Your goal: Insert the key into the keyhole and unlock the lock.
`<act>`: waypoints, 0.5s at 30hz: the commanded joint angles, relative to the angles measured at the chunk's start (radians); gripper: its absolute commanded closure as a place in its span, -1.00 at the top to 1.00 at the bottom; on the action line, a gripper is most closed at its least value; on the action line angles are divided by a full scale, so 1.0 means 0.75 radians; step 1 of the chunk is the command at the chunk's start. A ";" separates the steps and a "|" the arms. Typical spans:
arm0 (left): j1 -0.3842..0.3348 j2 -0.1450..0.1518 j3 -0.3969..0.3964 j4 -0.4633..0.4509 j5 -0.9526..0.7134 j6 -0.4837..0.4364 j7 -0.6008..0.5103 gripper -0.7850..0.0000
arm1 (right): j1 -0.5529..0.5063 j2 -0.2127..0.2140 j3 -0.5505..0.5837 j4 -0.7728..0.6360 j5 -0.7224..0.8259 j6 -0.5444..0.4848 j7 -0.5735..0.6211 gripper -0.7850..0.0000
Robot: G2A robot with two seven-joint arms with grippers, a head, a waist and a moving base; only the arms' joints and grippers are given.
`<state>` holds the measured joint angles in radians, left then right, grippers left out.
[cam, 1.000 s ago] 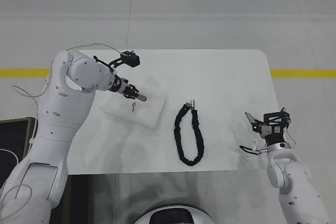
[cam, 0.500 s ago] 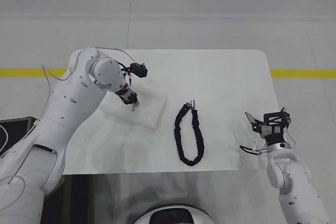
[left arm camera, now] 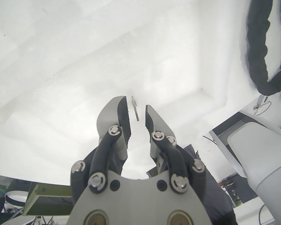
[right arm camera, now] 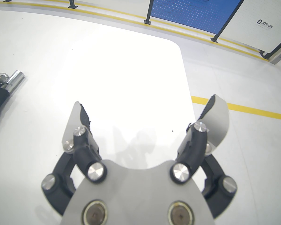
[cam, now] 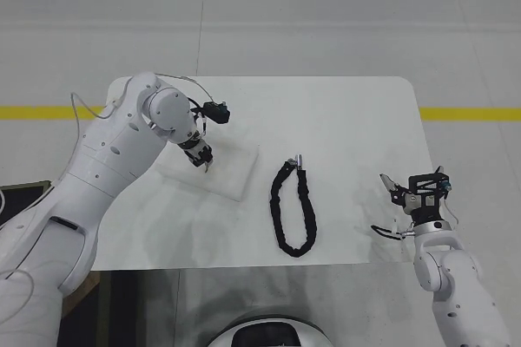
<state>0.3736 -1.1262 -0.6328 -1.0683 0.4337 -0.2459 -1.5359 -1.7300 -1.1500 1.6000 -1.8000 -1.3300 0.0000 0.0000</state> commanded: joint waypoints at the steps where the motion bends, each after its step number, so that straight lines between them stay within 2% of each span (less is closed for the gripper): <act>1: -0.006 0.000 0.006 0.009 -0.012 0.001 0.000 -1.00 | 0.000 0.000 0.000 0.000 0.000 0.000 0.000 1.00; 10: -0.023 0.008 0.029 -0.014 0.041 0.034 0.000 -1.00 | 0.000 0.000 0.000 0.000 0.000 0.000 0.000 1.00; 15: -0.015 0.030 -0.038 -0.084 0.060 0.075 0.007 -1.00 | 0.000 0.000 0.000 0.000 0.000 0.000 0.000 1.00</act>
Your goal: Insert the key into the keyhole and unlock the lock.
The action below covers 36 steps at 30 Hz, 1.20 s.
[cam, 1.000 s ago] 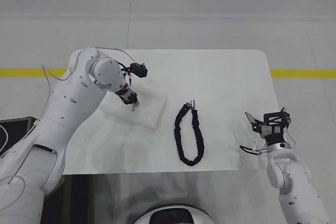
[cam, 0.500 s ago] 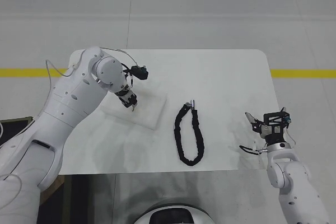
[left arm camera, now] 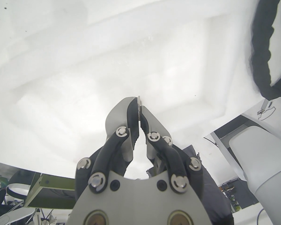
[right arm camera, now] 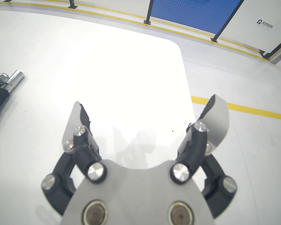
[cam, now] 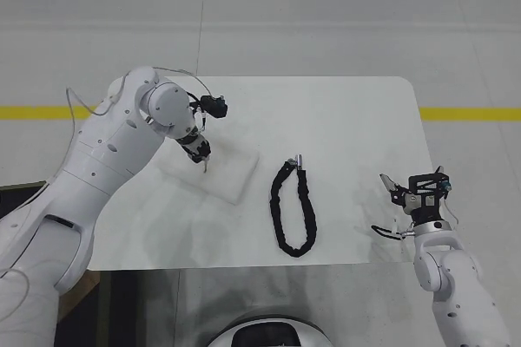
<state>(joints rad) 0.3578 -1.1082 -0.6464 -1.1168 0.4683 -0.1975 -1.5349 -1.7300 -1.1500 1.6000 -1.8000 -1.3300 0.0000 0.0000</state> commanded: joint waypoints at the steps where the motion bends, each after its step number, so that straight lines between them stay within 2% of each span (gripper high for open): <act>1: 0.016 0.012 -0.039 -0.037 0.030 0.025 0.013 -1.00 | 0.000 0.000 0.000 0.000 0.000 0.000 0.000 1.00; 5: 0.063 0.043 -0.134 -0.124 0.094 0.096 0.060 -1.00 | 0.000 0.000 0.000 0.000 0.000 0.000 0.000 1.00; 8: 0.131 0.077 -0.277 -0.208 0.076 0.162 0.209 -1.00 | 0.000 0.000 0.000 0.000 0.000 0.000 0.000 1.00; 9: 0.175 0.090 -0.351 -0.227 0.005 0.174 0.282 -1.00 | 0.000 0.000 0.000 0.000 0.000 0.000 0.000 1.00; 13: 0.383 0.138 -0.624 -0.239 -0.331 0.071 0.461 -1.00 | 0.000 0.000 0.000 0.000 0.000 0.000 0.000 1.00; 18: 0.581 0.152 -0.815 -0.168 -0.800 -0.098 0.574 -1.00 | 0.000 0.000 0.000 0.000 0.000 0.000 0.000 1.00; 24: 0.680 0.139 -0.858 -0.070 -1.166 -0.152 0.558 -1.00 | 0.000 0.000 0.000 0.000 0.000 0.000 0.000 1.00; 31: 0.686 0.138 -0.849 -0.063 -1.166 -0.142 0.543 -1.00 | 0.000 0.000 0.000 0.000 0.000 0.000 0.000 1.00; 32: 0.686 0.138 -0.849 -0.063 -1.166 -0.142 0.543 -1.00 | -0.006 -0.002 -0.001 -0.018 0.044 -0.018 -0.007 1.00; 33: 0.686 0.138 -0.849 -0.063 -1.166 -0.142 0.543 -1.00 | -0.014 -0.006 0.002 -0.057 0.180 -0.072 0.011 1.00; 36: 0.686 0.138 -0.849 -0.063 -1.166 -0.142 0.543 -1.00 | 0.017 -0.005 0.020 -0.189 0.439 -0.179 0.242 1.00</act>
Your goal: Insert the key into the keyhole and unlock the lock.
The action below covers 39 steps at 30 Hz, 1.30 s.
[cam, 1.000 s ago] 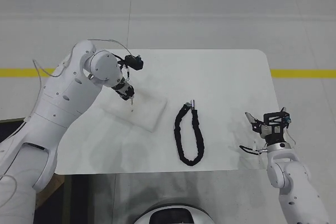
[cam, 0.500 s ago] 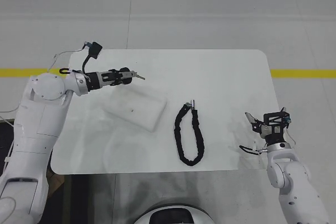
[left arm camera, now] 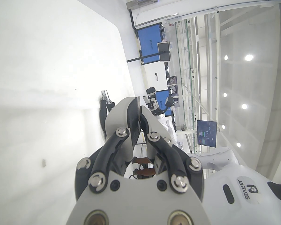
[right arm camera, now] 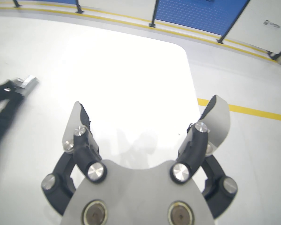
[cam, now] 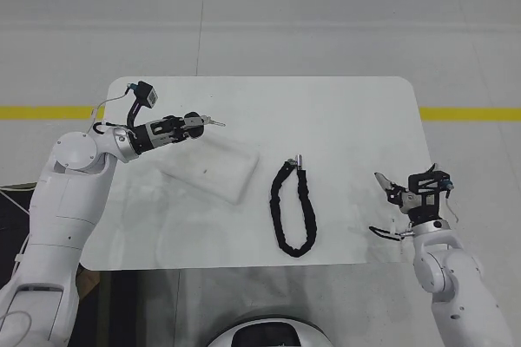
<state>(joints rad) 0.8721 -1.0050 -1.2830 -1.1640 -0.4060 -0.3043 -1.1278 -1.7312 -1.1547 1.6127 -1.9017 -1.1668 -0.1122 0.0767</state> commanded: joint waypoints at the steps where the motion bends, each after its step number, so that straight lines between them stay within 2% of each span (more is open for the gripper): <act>1: 0.000 0.000 0.000 0.000 0.000 0.000 0.000 -1.00 | 0.037 0.001 -0.014 -0.098 0.270 -0.042 0.219 1.00; 3: 0.000 0.000 0.000 0.000 0.000 0.000 0.000 -1.00 | 0.098 0.000 -0.053 -0.158 0.343 -0.024 0.399 1.00; 6: 0.000 0.000 0.000 0.000 0.000 0.000 0.000 -1.00 | 0.233 -0.004 -0.140 -0.204 0.428 0.079 0.691 1.00; 9: 0.000 0.000 0.000 0.000 0.000 0.000 0.000 -1.00 | 0.361 -0.009 -0.244 -0.209 0.372 0.151 0.890 1.00; 18: 0.000 0.000 0.000 0.000 0.000 0.000 0.000 -1.00 | 0.380 -0.009 -0.260 -0.214 0.350 0.155 0.911 1.00; 19: 0.000 0.000 0.000 0.000 0.000 0.000 0.000 -1.00 | 0.344 -0.010 -0.281 -0.205 0.424 0.118 0.957 1.00; 20: 0.000 0.000 0.000 0.000 0.000 0.000 0.000 -1.00 | 0.346 -0.011 -0.281 -0.184 0.587 0.057 1.044 1.00; 21: 0.000 0.000 0.000 0.000 0.000 0.000 0.000 -1.00 | 0.392 -0.008 -0.265 -0.135 0.667 0.033 1.136 1.00; 23: 0.000 0.000 0.000 0.000 0.000 0.000 0.000 -1.00 | 0.523 -0.010 -0.310 -0.062 0.715 0.073 1.323 1.00; 28: 0.000 0.000 0.000 0.000 0.000 0.000 0.000 -1.00 | 0.880 -0.043 -0.552 0.147 0.744 0.250 1.673 1.00; 32: 0.000 0.000 0.000 0.000 0.000 0.000 0.000 -1.00 | 1.104 -0.088 -0.754 0.333 0.655 0.342 1.797 1.00; 34: 0.000 0.000 0.000 0.000 0.000 0.000 0.000 -1.00 | 1.177 -0.113 -0.832 0.405 0.603 0.365 1.805 1.00; 37: 0.000 0.000 0.000 0.000 0.000 0.000 0.000 -1.00 | 1.232 -0.147 -0.943 0.458 0.463 0.350 1.776 1.00; 39: 0.000 0.000 0.000 0.000 0.000 0.000 0.000 -1.00 | 1.250 -0.169 -0.985 0.512 0.376 0.391 1.759 0.98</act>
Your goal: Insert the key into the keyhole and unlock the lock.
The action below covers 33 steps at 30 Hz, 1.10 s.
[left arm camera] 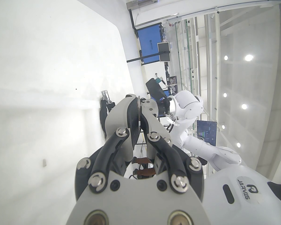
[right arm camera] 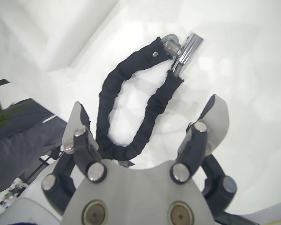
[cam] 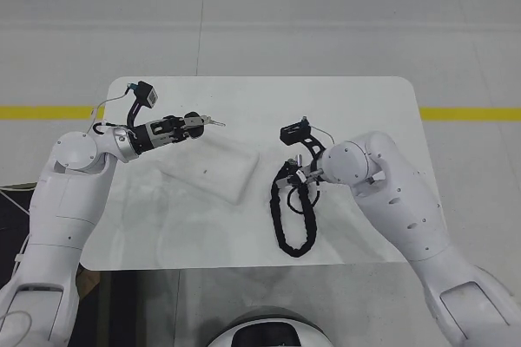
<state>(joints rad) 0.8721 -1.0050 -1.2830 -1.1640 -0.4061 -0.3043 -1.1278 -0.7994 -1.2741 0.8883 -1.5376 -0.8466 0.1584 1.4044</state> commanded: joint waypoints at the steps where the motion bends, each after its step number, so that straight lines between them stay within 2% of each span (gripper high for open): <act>1: 0.000 0.000 0.000 0.000 0.000 0.000 0.000 -1.00 | 0.013 -0.021 -0.042 0.050 -0.100 0.045 -0.022 0.72; 3: 0.000 0.000 0.000 0.000 0.000 0.000 0.000 -1.00 | 0.021 -0.045 -0.064 0.092 -0.112 0.048 -0.011 0.22; 6: 0.000 0.000 0.000 0.000 0.000 0.000 0.000 -1.00 | 0.033 -0.073 -0.066 0.137 -0.174 0.073 -0.022 -0.25; 10: 0.000 0.000 0.000 0.000 0.000 0.000 0.000 -1.00 | 0.031 -0.102 -0.035 0.166 -0.212 0.075 -0.004 -0.42; 12: 0.000 0.000 0.000 0.000 0.000 0.000 0.000 -1.00 | 0.023 -0.113 -0.016 0.177 -0.234 0.076 0.009 -0.69; 14: 0.000 0.000 0.000 0.000 0.000 0.000 0.000 -1.00 | 0.014 -0.124 -0.003 0.182 -0.262 0.065 0.012 -0.62; 15: 0.000 0.000 0.000 0.000 0.000 0.000 0.000 -1.00 | 0.011 -0.129 0.003 0.190 -0.294 0.072 0.011 -0.65; 16: 0.000 0.000 0.000 0.000 0.000 0.000 0.000 -1.00 | 0.006 -0.135 0.005 0.193 -0.323 0.076 0.013 -0.80; 19: 0.000 0.000 0.000 0.000 0.000 0.000 0.000 -1.00 | -0.008 -0.153 0.032 0.199 -0.332 0.063 0.014 -0.81; 22: 0.000 0.000 0.000 0.000 0.000 0.000 0.000 -1.00 | -0.024 -0.170 0.056 0.210 -0.342 0.048 0.015 -1.00; 30: 0.000 0.000 0.000 0.000 0.000 0.000 0.000 -1.00 | -0.039 -0.208 0.148 0.245 -0.336 0.011 0.030 -1.00; 31: 0.000 0.000 0.000 0.000 0.000 0.000 0.000 -1.00 | -0.041 -0.211 0.159 0.243 -0.339 0.007 0.028 -0.75; 33: 0.000 0.000 0.000 0.000 0.000 0.000 0.000 -1.00 | -0.047 -0.219 0.179 0.233 -0.343 -0.002 0.027 -0.56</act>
<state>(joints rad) 0.8721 -1.0050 -1.2830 -1.1640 -0.4061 -0.3043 -1.1278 -0.8326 -1.4358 1.0158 -1.3583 -1.1018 0.1613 1.4248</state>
